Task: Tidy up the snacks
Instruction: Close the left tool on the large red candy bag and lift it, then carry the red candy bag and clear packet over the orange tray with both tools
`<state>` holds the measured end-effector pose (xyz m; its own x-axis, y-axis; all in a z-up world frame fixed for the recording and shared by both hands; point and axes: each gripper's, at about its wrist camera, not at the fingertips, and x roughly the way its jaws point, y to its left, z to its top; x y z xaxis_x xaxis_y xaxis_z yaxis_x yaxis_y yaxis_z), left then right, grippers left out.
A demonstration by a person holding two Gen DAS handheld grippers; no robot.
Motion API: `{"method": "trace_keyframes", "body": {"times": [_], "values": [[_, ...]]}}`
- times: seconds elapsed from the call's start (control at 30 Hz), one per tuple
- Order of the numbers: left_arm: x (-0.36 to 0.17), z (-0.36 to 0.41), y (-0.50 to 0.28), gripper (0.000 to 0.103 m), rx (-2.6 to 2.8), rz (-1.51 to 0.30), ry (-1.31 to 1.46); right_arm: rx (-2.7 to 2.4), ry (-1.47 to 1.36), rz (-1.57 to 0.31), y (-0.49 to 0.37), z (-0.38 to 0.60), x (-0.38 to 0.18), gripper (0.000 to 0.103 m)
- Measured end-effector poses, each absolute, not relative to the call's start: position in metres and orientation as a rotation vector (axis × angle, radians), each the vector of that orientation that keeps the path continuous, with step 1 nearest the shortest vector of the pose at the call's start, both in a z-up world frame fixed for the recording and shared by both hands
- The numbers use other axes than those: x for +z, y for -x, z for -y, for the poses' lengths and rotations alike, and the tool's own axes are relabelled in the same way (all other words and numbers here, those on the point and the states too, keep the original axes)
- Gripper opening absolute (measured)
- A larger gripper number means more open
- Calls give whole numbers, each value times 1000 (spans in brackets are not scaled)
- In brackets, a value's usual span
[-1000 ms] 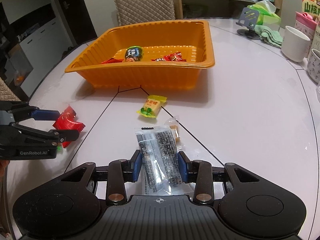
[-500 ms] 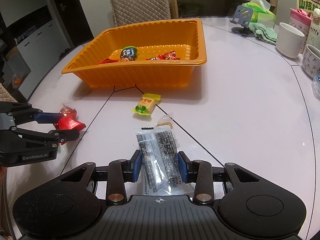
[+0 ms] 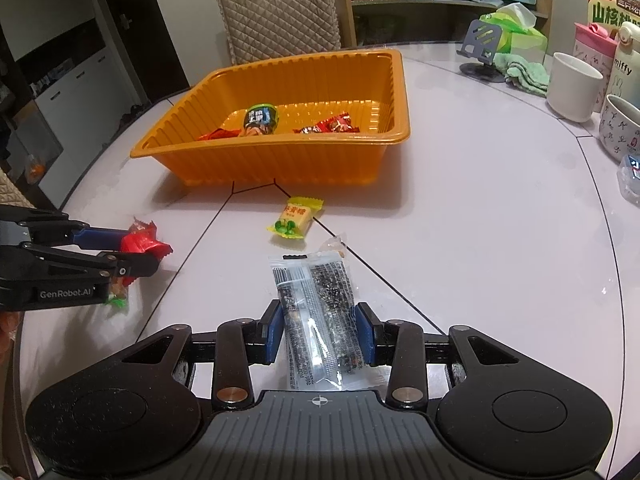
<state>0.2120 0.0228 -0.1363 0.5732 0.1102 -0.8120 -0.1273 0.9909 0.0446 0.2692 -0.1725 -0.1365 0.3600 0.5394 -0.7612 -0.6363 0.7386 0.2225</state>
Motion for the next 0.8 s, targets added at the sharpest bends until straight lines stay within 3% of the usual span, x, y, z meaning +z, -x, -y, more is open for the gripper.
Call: {"method": "trace_keyframes", "body": {"times": [0.8], "values": [[-60, -43, -224, 37, 122, -803, 122, 853, 57, -841, -295, 145, -81, 39]]}}
